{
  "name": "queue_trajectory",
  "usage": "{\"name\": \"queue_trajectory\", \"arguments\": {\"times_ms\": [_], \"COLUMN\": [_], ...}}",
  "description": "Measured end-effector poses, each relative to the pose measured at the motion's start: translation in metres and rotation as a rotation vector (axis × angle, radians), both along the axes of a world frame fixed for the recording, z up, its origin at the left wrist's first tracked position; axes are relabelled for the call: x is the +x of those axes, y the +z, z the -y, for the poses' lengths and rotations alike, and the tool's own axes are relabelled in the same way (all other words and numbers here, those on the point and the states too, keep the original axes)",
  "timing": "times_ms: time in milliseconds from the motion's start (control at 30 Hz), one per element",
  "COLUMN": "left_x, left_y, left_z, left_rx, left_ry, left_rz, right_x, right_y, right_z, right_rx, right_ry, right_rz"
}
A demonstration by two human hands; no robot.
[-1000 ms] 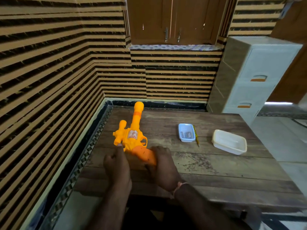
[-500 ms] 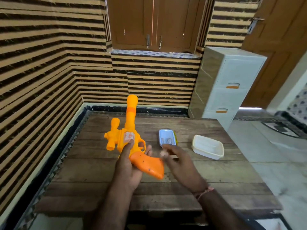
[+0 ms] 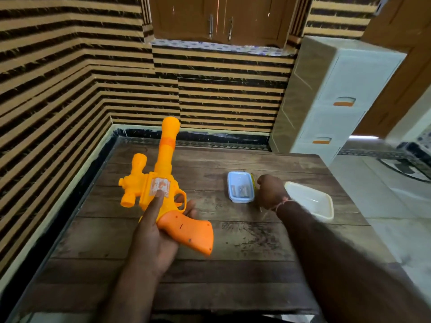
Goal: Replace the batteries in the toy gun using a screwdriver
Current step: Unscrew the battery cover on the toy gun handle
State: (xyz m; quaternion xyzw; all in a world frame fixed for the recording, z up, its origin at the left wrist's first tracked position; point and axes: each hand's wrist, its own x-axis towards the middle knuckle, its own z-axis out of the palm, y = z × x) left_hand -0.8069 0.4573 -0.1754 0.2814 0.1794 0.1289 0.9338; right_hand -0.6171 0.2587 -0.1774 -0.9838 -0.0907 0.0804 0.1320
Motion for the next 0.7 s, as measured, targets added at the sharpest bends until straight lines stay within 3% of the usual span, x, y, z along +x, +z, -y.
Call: {"name": "queue_trajectory", "arguments": {"times_ms": [367, 467, 533, 633, 700], "left_x": [0.001, -0.008, -0.015, -0.020, -0.022], "left_y": [-0.004, 0.001, 0.002, 0.000, -0.005], "left_z": [-0.001, 0.004, 0.009, 0.017, 0.023], "left_rx": [0.012, -0.003, -0.010, -0.046, -0.057], "left_ry": [0.020, 0.009, 0.000, -0.028, -0.038], "left_rz": [0.019, 0.049, 0.081, 0.136, 0.173], "right_x": [0.009, -0.013, -0.042, -0.110, -0.151], "right_y": [0.001, 0.022, 0.037, 0.057, 0.058], "right_z": [-0.005, 0.009, 0.015, 0.008, -0.001], "right_rx": [-0.021, 0.068, 0.431, 1.283, 1.541], "right_ry": [-0.002, -0.045, -0.110, -0.111, -0.062], "right_rz": [0.020, 0.201, 0.269, -0.040, -0.155]}}
